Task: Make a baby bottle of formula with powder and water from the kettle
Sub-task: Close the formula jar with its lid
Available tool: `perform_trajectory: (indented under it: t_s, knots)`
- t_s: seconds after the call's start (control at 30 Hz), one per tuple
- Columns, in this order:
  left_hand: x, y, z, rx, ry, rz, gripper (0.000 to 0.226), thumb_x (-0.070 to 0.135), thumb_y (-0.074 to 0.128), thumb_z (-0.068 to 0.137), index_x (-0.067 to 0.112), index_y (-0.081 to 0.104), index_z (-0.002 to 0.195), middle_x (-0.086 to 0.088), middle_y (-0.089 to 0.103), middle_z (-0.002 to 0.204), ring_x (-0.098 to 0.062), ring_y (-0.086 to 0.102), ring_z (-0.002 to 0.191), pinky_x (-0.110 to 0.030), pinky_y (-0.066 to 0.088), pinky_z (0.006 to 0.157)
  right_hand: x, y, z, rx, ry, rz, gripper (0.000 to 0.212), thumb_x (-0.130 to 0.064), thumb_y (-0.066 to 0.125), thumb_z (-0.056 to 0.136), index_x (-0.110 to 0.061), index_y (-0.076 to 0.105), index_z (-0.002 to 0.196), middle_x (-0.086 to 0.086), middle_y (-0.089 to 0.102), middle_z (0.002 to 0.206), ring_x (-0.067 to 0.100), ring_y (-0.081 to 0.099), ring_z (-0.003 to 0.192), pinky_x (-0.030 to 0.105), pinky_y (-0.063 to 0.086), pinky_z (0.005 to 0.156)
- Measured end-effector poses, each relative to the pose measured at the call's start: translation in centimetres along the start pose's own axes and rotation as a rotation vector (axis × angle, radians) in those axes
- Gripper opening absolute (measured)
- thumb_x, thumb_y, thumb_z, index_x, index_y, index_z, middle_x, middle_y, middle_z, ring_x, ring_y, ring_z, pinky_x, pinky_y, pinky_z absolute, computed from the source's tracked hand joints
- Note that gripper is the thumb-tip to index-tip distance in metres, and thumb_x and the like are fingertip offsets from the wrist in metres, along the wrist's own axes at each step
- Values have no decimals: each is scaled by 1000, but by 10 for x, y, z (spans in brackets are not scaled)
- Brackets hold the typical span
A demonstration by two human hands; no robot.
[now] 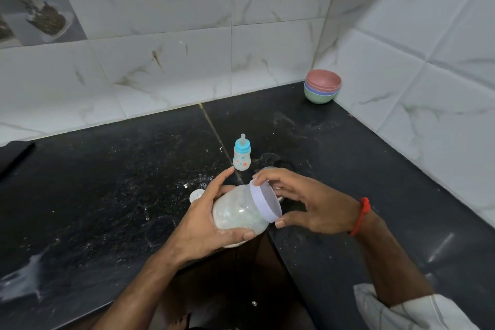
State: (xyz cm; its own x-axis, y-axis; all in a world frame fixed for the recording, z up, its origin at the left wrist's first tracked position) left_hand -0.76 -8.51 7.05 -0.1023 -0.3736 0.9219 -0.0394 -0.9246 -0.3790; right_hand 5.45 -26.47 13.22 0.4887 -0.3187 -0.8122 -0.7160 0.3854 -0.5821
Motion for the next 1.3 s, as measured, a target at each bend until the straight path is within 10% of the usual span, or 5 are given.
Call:
perform_trajectory:
  t_s: [0.17,0.83,1.07,1.23,1.3]
  knots:
    - [-5,-1,3,-22,-30,-30,123,57,92,53,48,23,155,30,62,127,0,62,120,-30,56,98,4,-2,2,-15,41,27,77,-10,84,83,-27,43,147,-9,43,152,2,47,139,23,46,110]
    - [4,-12,9,17,29,24,119,54,95,56,64,21,148,28,67,126,2,64,119,-32,55,100,4,-3,15,68,182,-10,73,-47,82,79,-26,48,141,3,69,118,21,76,82,38,65,74]
    - [7,-2,7,-10,29,19,124,61,94,53,58,20,152,20,67,130,-7,63,124,-46,54,106,11,-13,11,412,415,-607,107,-100,-5,69,-20,65,79,-3,58,66,17,59,62,35,54,64]
    - [3,-5,4,38,-3,-23,114,64,91,54,64,25,147,23,70,125,-7,68,117,-42,58,100,1,-11,12,219,36,-382,65,-79,47,88,-42,46,142,-20,60,132,-6,59,110,16,51,87]
    - [3,-6,3,45,-8,-29,114,61,91,56,62,25,148,22,71,124,-7,69,116,-40,58,100,-2,2,12,113,63,-335,67,-74,55,87,-37,46,143,-26,62,119,-16,57,96,9,47,76]
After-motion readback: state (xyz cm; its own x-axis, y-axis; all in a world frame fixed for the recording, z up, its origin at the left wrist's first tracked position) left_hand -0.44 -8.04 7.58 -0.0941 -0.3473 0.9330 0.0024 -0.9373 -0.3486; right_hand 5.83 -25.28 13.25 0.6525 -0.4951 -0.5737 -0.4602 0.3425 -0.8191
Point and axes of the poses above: each hand's wrist, its own z-axis towards the middle knuckle, its own y-axis out of the palm, x = y × z, the point moved 7 cm from there along z, towards the middle knuckle
